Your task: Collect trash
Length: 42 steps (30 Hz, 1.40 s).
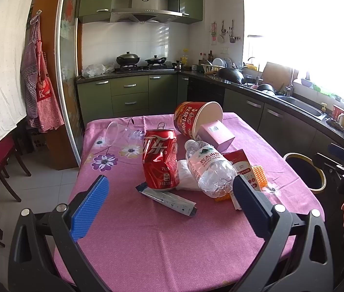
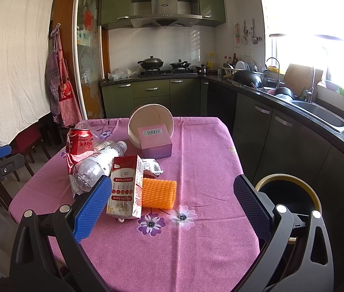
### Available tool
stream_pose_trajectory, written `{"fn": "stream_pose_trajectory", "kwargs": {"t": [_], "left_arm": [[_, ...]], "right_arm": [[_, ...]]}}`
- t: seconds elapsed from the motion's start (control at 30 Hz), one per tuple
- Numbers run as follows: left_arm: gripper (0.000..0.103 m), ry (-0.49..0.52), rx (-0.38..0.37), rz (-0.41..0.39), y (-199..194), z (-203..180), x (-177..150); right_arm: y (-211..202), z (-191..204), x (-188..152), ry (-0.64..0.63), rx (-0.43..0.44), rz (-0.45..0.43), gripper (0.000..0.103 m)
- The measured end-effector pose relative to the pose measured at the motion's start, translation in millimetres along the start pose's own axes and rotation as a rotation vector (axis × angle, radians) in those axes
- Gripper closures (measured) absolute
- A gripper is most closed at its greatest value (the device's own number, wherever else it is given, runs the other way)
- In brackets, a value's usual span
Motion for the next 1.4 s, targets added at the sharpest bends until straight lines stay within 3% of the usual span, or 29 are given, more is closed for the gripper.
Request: {"fn": "stream_pose_trajectory", "kwargs": {"t": [0.63, 0.83, 1.0, 1.23, 1.27, 1.4], "left_arm": [[0.006, 0.001, -0.012, 0.028, 20, 5, 4], [0.006, -0.010, -0.015, 0.009, 45, 20, 39], [0.006, -0.047, -0.005, -0.043, 77, 42, 81], [0.006, -0.084, 0.037, -0.037, 141, 68, 109], [0.006, -0.087, 0.043, -0.033, 150, 70, 112], [0.006, -0.089, 0.049, -0.027, 178, 74, 118]], "right_arm": [[13, 1, -2, -0.009, 0.003, 0.024, 0.004], [41, -7, 21, -0.068, 0.024, 0.010, 0.004], [90, -18, 58, -0.111, 0.100, -0.023, 0.004], [193, -34, 96, -0.131, 0.183, -0.004, 0.005], [208, -36, 99, -0.133, 0.187, 0.002, 0.007], [271, -43, 107, -0.139, 0.236, 0.065, 0.032]]}}
Point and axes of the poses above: each gripper's, at about its wrist camera, not at the fingertips, and y roughly the way its jaws point, z to its left, x to its top, the point moved 5 cm from there along y, roughly the way its jaws point, and after that the axes turned 15 degrees about -y, right-handed, at the moved point
